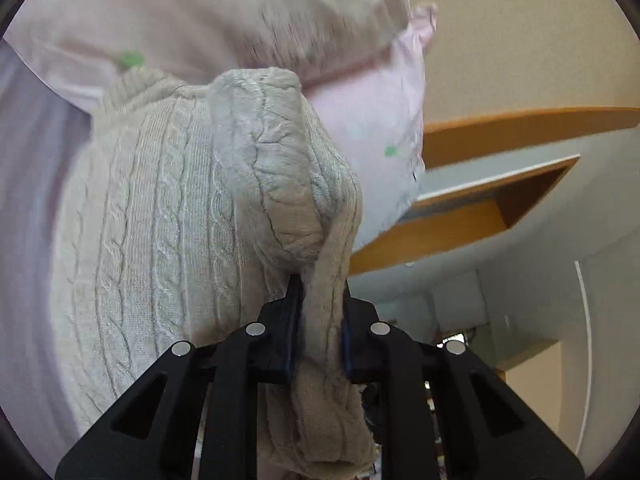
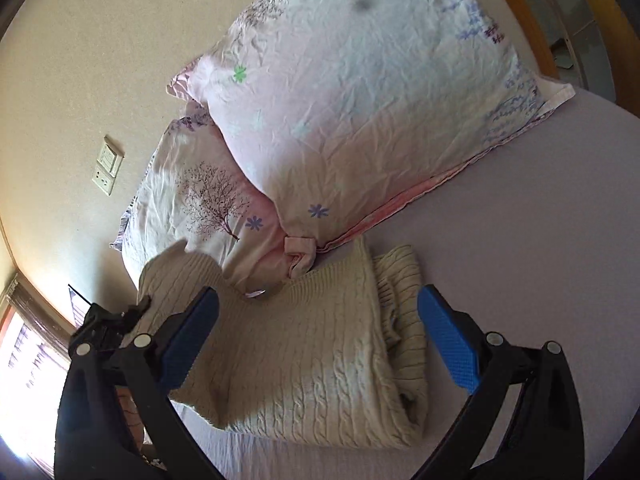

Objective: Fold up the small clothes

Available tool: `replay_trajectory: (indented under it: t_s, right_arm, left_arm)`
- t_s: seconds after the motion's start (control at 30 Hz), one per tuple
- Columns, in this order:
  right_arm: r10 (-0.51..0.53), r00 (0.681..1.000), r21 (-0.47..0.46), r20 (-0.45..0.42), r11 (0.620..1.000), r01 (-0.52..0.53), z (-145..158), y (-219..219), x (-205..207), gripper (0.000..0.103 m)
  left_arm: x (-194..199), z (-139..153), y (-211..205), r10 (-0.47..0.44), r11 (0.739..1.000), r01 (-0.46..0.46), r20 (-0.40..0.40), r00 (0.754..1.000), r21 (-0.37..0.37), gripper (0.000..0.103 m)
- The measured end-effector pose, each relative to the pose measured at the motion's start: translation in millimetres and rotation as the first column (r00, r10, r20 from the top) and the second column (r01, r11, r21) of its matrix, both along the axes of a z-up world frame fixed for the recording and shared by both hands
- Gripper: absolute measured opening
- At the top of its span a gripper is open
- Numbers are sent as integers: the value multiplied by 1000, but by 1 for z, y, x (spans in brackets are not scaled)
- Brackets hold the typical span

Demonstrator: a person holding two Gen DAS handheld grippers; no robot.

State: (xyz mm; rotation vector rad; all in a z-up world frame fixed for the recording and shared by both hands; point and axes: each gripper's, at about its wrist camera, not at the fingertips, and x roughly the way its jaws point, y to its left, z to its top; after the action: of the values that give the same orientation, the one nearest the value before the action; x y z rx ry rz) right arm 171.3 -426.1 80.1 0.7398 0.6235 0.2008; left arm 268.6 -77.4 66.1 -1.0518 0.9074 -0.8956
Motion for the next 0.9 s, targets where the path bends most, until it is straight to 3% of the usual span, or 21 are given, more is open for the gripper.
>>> replay_trajectory:
  t_s: [0.07,0.13,0.17,0.23,0.3,0.33,0.37,0.43,0.5,0.6,0.7,0.73,0.8,0.83,0.9]
  right_arm:
    - [-24,999,15,-25,1000,25,-6,-9,2,99]
    - [-19,998,23,-64,1000,21,-12,-15,5,99]
    - [-3,997,26,-83,1000,5,-15,-17,6,99]
    - [46,992,28,-115,999,-43,-20,-18,12,99]
    - [69,985,33,-156,997,-64,-26,-19,19,99]
    - [92,978,41,-185,995,-85,-31,-18,25,99]
    - [115,970,54,-216,993,-106,-36,-17,32,99]
    - [155,949,79,-276,987,-138,-50,-15,47,99]
    - [188,931,131,-313,979,-153,-64,-12,58,99]
    - [246,916,227,-317,957,-179,-80,-8,69,99]
    - [268,913,198,-307,957,-214,-81,0,72,95]
    - [278,909,185,-309,956,-229,-82,4,72,89]
    - [278,908,158,-314,958,-239,-86,10,71,47]
    - [285,912,179,-295,954,-241,-88,9,69,44]
    - [300,923,216,-241,944,-251,-85,11,63,35]
  left_arm:
    - [13,-22,-65,-119,993,119,-85,989,-4,18]
    - [19,-44,-104,-241,970,230,-169,956,-81,18]
    - [18,-47,-111,-274,960,257,-184,944,-107,18]
    - [12,-32,-98,-255,966,249,-108,961,-66,19]
    - [4,-12,-64,-169,984,169,-13,986,55,45]
    - [1,-4,-45,-106,983,102,19,994,151,76]
    - [-4,2,-27,-41,966,26,51,998,258,85]
    - [-10,3,3,22,901,-66,107,994,428,85]
    - [-8,-13,22,42,860,-71,68,997,506,85]
    - [-6,-43,23,4,855,12,-30,1000,519,85]
    - [3,-65,2,-42,863,76,-78,996,500,85]
    - [4,-72,1,-60,869,97,-91,994,486,85]
    - [0,-75,-6,-71,884,93,-66,995,458,82]
    - [1,-76,-9,-67,883,93,-72,995,461,77]
    - [-1,-76,-8,-59,892,75,-50,997,446,57]
